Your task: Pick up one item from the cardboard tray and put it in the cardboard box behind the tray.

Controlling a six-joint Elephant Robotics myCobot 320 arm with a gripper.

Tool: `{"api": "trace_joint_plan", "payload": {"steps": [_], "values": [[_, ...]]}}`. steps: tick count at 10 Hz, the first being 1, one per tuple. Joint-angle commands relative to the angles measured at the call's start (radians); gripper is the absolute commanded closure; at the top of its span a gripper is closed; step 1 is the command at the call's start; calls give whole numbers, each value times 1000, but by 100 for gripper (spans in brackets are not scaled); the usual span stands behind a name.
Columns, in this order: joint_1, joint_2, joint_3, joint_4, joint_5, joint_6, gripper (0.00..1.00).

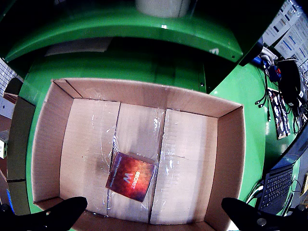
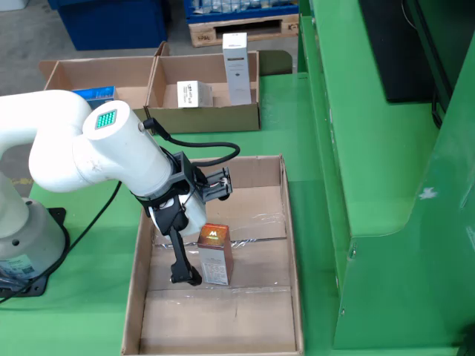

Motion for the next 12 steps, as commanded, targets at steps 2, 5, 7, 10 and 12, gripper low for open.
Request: {"api": "trace_joint_plan", "payload": {"steps": [2, 5, 7, 10, 12], "values": [[5, 14, -34, 65, -17, -4, 0], [2, 16, -50, 78, -16, -5, 0], [2, 16, -50, 78, -16, -5, 0], [2, -15, -66, 128, -14, -3, 0], [4, -49, -15, 120, -11, 1, 0]]}}
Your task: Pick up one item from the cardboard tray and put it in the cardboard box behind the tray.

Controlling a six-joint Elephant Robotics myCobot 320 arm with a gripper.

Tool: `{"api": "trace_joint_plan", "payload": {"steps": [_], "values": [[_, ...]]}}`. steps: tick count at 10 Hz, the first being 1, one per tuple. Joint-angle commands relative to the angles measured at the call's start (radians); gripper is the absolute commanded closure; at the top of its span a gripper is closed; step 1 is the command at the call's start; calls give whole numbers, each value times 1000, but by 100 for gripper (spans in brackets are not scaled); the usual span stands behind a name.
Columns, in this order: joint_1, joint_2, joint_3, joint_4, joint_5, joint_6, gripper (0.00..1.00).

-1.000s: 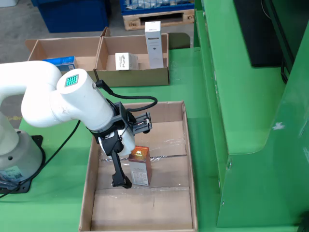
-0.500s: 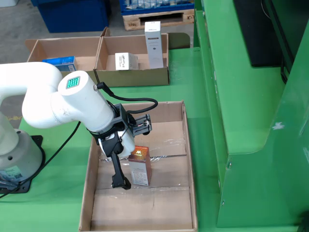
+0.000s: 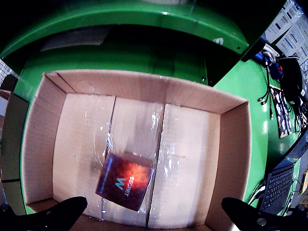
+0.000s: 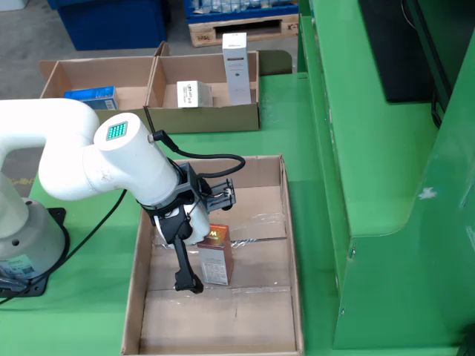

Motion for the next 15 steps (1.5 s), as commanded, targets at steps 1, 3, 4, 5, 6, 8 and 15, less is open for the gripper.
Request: {"api": "trace_joint_plan", "payload": {"steps": [1, 3, 4, 5, 6, 8, 15], "values": [[3, -19, 79, 5, 4, 3, 0], [18, -171, 314, -58, 1, 26, 0], [18, -171, 314, -58, 1, 26, 0], [20, -246, 446, -112, 0, 28, 0], [20, -246, 446, -112, 0, 28, 0], [20, -287, 517, -149, 1, 27, 0], [24, -282, 454, -98, 0, 31, 0]]}}
